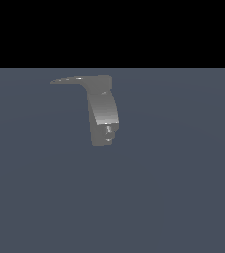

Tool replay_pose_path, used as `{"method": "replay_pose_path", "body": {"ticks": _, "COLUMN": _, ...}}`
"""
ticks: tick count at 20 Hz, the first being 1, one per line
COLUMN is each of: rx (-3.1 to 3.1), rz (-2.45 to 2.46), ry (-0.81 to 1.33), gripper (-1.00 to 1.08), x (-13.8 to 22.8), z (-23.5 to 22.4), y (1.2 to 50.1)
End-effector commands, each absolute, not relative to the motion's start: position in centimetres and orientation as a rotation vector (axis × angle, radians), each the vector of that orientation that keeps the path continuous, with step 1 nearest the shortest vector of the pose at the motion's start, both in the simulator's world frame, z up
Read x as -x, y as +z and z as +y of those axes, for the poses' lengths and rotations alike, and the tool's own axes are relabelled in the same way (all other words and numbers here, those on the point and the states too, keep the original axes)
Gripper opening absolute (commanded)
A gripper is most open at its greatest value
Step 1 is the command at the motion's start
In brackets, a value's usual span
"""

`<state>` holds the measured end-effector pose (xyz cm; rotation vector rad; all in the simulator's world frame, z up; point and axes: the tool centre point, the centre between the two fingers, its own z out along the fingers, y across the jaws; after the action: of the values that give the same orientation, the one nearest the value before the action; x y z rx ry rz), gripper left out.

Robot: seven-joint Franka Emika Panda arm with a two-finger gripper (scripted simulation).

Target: Turn on the faucet by rotating a designated handle.

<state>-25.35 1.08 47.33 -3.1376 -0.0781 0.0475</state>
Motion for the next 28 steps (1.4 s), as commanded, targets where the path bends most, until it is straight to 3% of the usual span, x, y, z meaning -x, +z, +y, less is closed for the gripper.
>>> {"method": "replay_pose_path", "body": {"ticks": 1, "rx": 3.138, "rz": -0.078, "ry": 0.047, "gripper": -1.0, "x": 25.4, "z": 1.1, "y": 47.3}}
{"method": "replay_pose_path", "body": {"ticks": 18, "rx": 3.122, "rz": -0.064, "ry": 0.056, "gripper": -1.0, "x": 24.3, "z": 1.1, "y": 47.7}}
{"method": "replay_pose_path", "body": {"ticks": 28, "rx": 3.106, "rz": 0.099, "ry": 0.058, "gripper": -1.0, "x": 21.5, "z": 1.8, "y": 47.6}}
